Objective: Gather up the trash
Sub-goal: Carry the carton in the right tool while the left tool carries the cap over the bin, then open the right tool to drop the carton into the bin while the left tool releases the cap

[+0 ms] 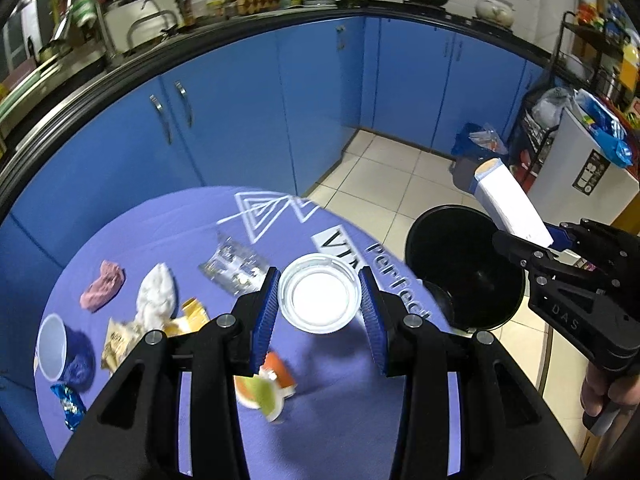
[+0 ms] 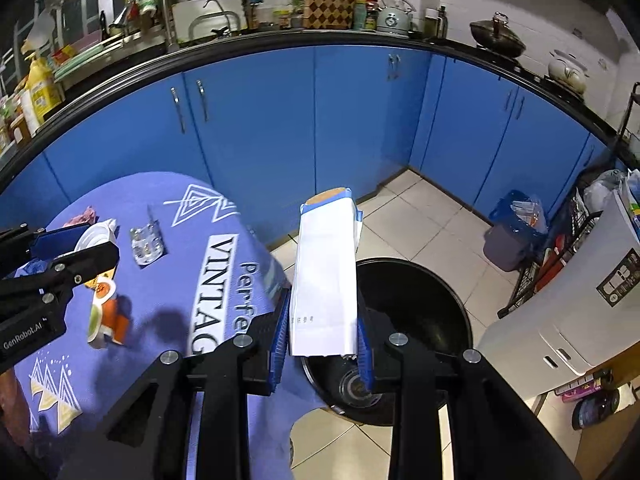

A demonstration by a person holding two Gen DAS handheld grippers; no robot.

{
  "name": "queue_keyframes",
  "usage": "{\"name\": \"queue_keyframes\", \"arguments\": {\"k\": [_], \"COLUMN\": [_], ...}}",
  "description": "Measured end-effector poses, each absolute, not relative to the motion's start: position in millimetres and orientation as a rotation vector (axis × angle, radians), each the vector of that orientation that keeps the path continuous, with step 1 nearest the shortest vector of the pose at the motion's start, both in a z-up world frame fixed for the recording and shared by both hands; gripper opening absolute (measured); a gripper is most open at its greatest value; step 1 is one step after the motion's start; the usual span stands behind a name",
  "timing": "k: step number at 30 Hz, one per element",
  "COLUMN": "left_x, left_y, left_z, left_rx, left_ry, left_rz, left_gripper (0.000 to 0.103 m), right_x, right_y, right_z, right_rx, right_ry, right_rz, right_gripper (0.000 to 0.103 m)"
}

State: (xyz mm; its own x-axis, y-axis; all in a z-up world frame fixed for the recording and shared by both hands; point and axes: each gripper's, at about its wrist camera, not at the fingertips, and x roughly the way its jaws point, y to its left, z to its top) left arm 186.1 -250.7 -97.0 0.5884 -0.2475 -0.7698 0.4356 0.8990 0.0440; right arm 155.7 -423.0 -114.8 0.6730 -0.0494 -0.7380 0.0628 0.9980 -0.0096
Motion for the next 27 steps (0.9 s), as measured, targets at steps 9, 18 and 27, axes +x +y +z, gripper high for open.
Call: {"name": "queue_keyframes", "arguments": {"k": [9,18,27], "left_x": [191.3,197.7,205.2], "left_y": [-291.4,-314.9,-326.4], "left_z": [-91.6,-87.7,-87.9], "left_rx": [0.288,0.314,0.324], "left_ry": [0.83,0.816,0.82], "left_rz": [-0.449,-0.469,-0.465], "left_gripper": [0.041,0.041,0.041], "right_x": [159.6,164.7,172.7], "right_y": [-447.1,-465.0,-477.1], "right_z": [-110.0,-109.4,-112.2], "right_rx": [0.03,0.036,0.043], "right_ry": [0.812,0.805,0.809], "right_rz": [-0.084,-0.098,-0.098], "right_gripper": [0.028,0.028,0.03]}}
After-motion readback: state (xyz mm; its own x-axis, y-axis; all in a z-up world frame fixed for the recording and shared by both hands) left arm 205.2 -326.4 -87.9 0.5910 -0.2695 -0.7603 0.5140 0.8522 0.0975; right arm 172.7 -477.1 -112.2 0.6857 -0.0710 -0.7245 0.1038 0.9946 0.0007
